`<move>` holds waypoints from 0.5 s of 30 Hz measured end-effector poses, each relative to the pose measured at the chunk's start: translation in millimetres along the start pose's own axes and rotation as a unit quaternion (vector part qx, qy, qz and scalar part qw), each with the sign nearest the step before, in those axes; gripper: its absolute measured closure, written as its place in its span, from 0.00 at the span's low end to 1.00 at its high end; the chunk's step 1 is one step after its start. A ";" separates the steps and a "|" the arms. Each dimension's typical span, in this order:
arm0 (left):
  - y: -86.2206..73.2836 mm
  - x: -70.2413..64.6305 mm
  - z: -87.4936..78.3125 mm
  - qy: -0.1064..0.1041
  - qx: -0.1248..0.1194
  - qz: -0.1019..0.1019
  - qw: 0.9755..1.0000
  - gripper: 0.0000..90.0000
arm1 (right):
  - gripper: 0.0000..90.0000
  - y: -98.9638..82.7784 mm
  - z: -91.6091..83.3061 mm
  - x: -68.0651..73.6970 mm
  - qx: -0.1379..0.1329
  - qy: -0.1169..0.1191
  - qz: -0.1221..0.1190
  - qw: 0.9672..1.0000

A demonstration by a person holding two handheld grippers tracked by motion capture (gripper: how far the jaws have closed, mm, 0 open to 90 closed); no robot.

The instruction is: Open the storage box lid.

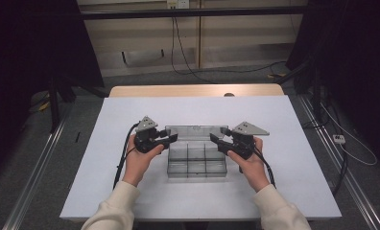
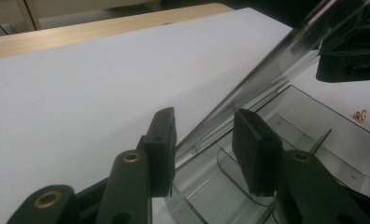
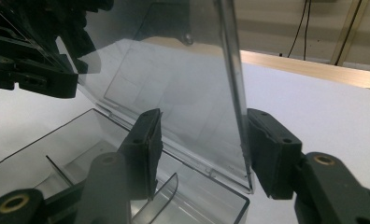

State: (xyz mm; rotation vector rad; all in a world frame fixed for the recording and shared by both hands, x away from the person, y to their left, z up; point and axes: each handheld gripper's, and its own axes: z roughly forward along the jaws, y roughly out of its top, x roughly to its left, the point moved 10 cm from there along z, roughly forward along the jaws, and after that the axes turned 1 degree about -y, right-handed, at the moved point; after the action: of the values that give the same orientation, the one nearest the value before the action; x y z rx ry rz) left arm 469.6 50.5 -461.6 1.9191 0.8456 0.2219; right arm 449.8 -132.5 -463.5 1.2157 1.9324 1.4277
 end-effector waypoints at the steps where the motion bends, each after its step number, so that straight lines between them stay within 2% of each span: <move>1: 0.3 0.2 0.3 0.000 -0.001 0.000 1.000 0.67 | 0.53 0.4 0.6 -0.2 -0.001 0.000 0.001 1.000; 15: 3.7 3.7 5.2 -0.003 -0.006 -0.007 1.000 0.69 | 0.53 2.6 7.6 -3.4 0.000 -0.005 0.007 1.000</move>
State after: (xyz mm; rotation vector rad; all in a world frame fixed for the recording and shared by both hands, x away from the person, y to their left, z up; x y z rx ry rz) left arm 476.6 48.1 -461.8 1.9010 0.8527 0.2117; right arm 458.4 -131.2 -464.4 1.2370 1.9214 1.4251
